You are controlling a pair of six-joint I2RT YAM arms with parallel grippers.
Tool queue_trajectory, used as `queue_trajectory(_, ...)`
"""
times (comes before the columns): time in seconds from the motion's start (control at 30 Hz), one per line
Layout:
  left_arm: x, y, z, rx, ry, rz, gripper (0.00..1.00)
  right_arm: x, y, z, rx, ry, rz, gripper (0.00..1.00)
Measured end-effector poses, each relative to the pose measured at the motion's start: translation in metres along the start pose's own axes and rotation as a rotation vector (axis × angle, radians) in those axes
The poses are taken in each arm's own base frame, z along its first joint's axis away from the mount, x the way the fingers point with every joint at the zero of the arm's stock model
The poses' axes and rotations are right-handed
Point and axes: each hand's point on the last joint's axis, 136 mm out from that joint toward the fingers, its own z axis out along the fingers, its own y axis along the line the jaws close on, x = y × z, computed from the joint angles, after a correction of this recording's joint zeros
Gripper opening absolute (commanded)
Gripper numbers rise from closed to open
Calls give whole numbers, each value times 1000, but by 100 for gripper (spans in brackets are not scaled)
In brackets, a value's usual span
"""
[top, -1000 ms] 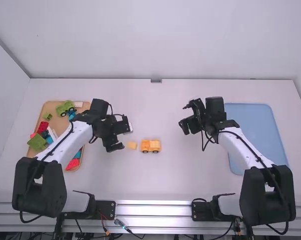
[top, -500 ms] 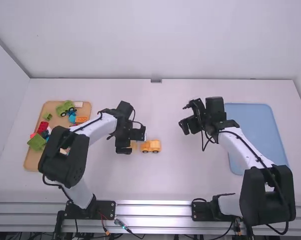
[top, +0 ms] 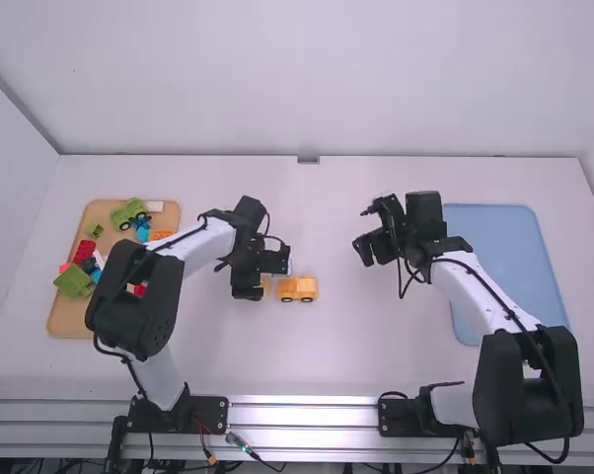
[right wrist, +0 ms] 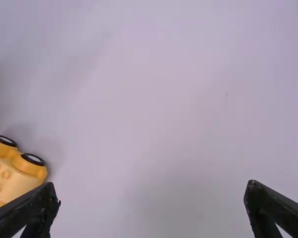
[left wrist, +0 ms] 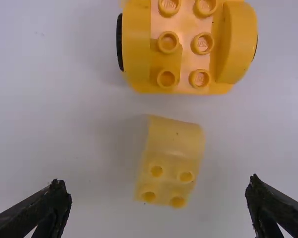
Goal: Assemble lego blocks to make yellow taxi
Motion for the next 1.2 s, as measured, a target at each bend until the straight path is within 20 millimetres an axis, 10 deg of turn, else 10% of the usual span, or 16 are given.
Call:
queue_trajectory(0.4,6,-12,17,10,-8,-1,87,0,0,0,0,0,-1,98)
queue_trajectory(1.2,7,-14,19,13,-11,-11,30,2,0,0,-1,6,-14,99)
